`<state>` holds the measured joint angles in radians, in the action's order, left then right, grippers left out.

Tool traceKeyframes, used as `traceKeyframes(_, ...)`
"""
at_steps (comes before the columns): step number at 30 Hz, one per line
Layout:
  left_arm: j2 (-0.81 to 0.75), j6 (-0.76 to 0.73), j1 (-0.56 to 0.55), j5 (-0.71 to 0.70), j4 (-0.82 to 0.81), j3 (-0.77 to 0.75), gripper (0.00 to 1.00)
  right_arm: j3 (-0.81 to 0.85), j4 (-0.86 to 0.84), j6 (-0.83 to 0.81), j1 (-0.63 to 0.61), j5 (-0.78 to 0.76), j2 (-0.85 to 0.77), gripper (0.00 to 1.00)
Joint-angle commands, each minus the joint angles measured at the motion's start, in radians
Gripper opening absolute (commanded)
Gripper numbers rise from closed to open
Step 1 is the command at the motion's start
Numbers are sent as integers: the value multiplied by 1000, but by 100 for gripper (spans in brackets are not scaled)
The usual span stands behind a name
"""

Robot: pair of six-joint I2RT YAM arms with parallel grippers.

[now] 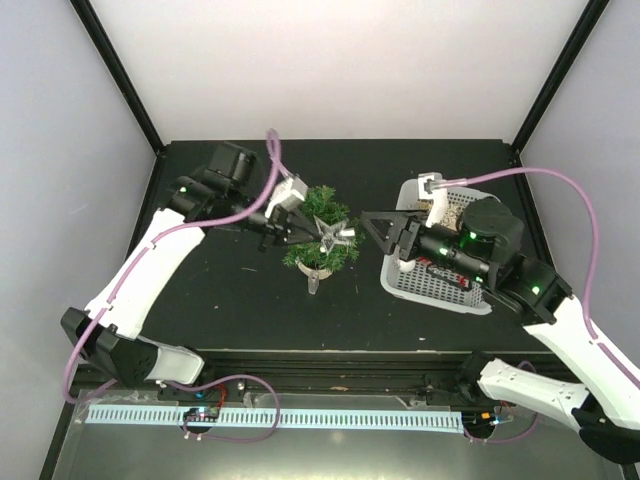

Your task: Decorate the small christmas tree

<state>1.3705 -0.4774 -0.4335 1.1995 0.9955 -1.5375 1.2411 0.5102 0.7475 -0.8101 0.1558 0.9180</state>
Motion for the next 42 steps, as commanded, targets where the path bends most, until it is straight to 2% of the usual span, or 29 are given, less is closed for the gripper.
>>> traceKeyframes(1, 15, -184, -64, -317, 256, -28, 1, 10, 103, -85, -4, -89, -59, 64)
traceKeyframes(6, 65, -224, -149, -524, 369, -132, 2, -50, 109, -105, -4, -98, -140, 63)
traceKeyframes(10, 78, -255, -195, -579, 433, -201, 2, -86, 123, -145, -4, -43, -185, 62)
traceKeyframes(18, 79, -301, -346, -726, 546, -224, 2, -126, 207, -269, -6, 146, -247, 58)
traceKeyframes(26, 61, -317, -411, -743, 562, -103, 2, -121, 273, -366, -5, 307, -227, 57)
traceKeyframes(33, 45, -304, -417, -640, 564, -90, 2, -246, 204, -362, -7, 381, -239, 55)
traceKeyframes(35, 42, -297, -418, -604, 564, -95, 2, -288, 162, -358, -19, 372, -238, 54)
traceKeyframes(37, 41, -294, -420, -575, 564, -97, 1, -300, 167, -373, -50, 298, -226, 53)
traceKeyframes(42, 53, -293, -455, -579, 563, -63, 2, -262, 194, -412, -166, 175, -135, 52)
